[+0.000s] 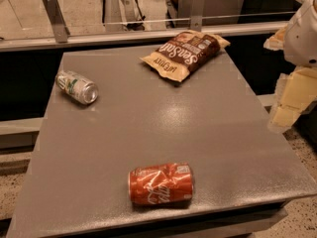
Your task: Place coke can upright
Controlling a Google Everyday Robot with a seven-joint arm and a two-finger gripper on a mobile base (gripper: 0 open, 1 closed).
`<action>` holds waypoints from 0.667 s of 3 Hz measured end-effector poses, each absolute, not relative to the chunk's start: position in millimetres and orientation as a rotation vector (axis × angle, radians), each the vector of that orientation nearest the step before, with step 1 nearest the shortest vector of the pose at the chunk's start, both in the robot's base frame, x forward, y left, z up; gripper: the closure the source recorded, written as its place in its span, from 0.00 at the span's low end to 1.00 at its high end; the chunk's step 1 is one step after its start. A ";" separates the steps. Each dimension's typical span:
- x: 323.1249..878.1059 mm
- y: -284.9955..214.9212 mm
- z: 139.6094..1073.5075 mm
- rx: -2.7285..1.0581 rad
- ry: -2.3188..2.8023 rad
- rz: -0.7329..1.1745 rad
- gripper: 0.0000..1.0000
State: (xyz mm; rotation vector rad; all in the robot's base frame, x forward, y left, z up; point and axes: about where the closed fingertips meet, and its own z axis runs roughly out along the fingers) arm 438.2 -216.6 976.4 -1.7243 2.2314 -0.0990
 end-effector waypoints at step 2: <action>425.4 -180.0 970.7 -1.781 2.180 -0.039 0.00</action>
Offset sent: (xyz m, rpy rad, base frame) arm -0.0360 0.0971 -0.0203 0.0791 0.0677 0.1628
